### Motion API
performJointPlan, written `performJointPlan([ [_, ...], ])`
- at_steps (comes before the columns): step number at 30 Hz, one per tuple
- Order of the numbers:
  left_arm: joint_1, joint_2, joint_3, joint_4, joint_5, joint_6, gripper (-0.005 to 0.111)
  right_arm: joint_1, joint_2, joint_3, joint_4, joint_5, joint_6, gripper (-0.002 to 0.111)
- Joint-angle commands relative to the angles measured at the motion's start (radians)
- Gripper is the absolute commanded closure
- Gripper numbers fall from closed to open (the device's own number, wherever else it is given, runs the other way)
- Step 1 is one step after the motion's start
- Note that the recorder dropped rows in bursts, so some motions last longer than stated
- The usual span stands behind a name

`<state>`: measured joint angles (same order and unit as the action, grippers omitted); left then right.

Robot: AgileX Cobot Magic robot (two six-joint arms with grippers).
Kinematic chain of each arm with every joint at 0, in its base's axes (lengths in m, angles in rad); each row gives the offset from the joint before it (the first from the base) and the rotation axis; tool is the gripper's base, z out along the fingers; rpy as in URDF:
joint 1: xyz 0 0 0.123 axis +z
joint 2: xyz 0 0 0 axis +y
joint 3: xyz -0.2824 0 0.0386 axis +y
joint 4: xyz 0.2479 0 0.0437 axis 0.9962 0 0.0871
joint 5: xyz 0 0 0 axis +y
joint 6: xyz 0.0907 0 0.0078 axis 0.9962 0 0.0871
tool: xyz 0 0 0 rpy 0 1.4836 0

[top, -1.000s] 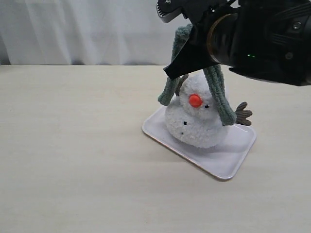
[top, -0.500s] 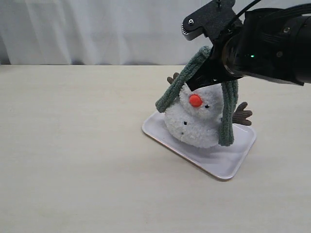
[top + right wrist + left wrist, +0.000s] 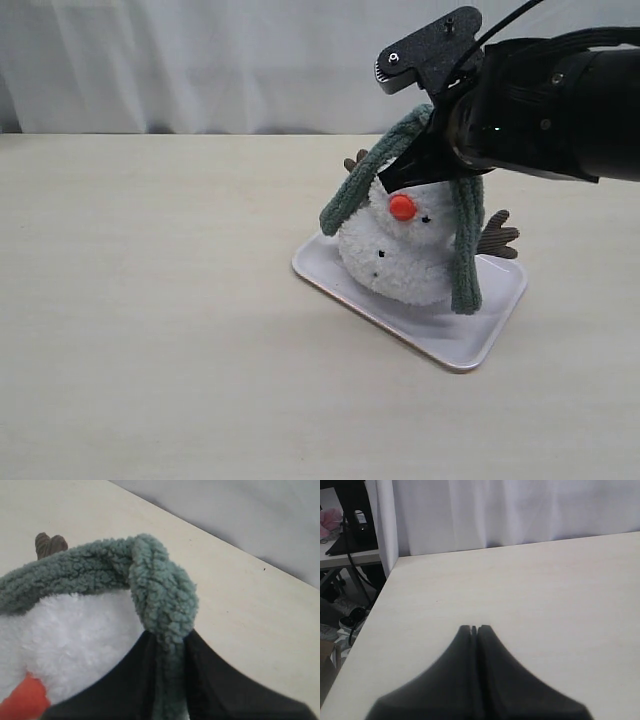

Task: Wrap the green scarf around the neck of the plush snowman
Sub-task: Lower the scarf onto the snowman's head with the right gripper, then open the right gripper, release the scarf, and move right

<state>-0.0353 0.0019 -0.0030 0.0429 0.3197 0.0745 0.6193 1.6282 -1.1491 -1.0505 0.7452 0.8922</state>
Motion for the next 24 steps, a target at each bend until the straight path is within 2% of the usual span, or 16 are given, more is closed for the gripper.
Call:
performJointPlan([
  [1, 0.0, -0.002, 0.003, -0.002, -0.012, -0.002, 0.107, -0.005, 0.0, 0.002, -0.003, -0.015, 0.013, 0.079],
  [7, 0.0, -0.002, 0.003, -0.002, -0.012, -0.002, 0.107, -0.005, 0.0, -0.003, 0.079, -0.003, 0.006, 0.072],
  [15, 0.0, -0.002, 0.003, -0.002, -0.012, -0.002, 0.107, -0.095, 0.0, -0.076, 0.418, -0.003, -0.212, 0.071],
  [24, 0.0, -0.002, 0.003, -0.002, -0.012, -0.002, 0.107, -0.096, -0.036, -0.083, 0.47, 0.033, -0.257, 0.071],
])
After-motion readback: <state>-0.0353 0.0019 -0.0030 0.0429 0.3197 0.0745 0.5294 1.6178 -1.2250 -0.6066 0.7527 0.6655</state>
